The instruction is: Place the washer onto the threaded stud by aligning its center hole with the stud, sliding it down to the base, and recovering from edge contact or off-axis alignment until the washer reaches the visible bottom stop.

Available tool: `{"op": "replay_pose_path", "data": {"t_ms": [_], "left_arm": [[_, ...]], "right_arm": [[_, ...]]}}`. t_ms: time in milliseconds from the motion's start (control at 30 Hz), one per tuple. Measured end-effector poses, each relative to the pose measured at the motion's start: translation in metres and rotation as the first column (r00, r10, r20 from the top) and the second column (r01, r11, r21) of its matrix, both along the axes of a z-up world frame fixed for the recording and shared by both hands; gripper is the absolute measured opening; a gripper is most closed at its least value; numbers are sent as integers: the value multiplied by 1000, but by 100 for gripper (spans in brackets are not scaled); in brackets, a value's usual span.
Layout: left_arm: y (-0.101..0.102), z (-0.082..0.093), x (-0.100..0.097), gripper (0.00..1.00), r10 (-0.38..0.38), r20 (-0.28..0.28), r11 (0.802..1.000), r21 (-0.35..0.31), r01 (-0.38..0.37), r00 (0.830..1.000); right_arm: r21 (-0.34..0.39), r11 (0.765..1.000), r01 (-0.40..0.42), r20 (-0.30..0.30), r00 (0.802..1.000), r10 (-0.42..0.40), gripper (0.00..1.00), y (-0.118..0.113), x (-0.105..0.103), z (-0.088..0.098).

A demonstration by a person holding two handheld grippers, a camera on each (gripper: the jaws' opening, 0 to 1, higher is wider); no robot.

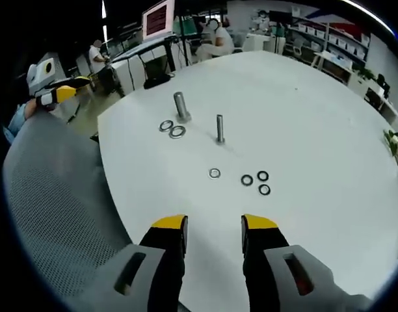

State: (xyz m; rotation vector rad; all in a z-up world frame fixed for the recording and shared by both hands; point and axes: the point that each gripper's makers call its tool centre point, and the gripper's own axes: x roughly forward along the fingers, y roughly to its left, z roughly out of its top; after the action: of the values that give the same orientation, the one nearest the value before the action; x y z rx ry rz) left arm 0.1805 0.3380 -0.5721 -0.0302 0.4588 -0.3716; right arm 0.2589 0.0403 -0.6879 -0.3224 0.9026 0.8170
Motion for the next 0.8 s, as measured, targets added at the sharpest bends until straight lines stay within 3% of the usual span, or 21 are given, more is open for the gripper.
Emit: {"op": "replay_pose_path", "data": {"t_ms": [67,267,800], "left_arm": [[-1,-2,-1,37,-2,-11,1000,-2,2,1000],[-2,-3,-2,34,-18,-12,1000,11,18,1000],[0,-6,-3,29,-15,-35,1000,11,15,999]], "right_arm": [[14,1000,0,3,1000,0,35,5,2,3],[-38,998,-43,-5,999,43,35,6,4,-3],[-125,981,-145,-119,984,130,35,10,13,-25]]}}
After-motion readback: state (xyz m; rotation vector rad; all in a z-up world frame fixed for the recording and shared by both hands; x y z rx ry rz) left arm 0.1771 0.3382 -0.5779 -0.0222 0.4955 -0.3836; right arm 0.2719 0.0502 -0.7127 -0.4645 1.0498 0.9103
